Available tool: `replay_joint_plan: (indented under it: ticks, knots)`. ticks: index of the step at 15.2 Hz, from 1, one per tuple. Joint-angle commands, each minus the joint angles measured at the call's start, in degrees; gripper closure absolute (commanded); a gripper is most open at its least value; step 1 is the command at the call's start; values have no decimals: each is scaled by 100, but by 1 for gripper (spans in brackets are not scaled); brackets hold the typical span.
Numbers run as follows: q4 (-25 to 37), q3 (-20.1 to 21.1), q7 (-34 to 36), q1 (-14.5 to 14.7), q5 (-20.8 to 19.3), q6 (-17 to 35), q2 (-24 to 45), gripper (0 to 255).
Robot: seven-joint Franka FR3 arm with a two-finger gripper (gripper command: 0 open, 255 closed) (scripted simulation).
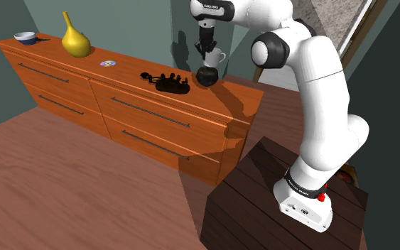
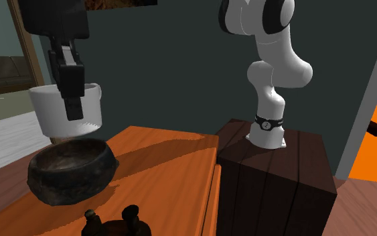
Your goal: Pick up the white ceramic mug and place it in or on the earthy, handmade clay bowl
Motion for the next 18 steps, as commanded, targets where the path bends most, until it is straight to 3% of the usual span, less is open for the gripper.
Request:
replay_joint_plan:
  ticks: [1,6,14,15,18]
  knots:
    - [-250,-1,3,19,-5,201,-52,255]
    - [-794,-2,6,54,-10,672,-122,255]
    - [-794,-2,6,54,-10,672,-122,255]
    - [-794,-2,7,55,-10,673,-123,0]
    - [-793,-2,6,54,-10,672,-122,0]
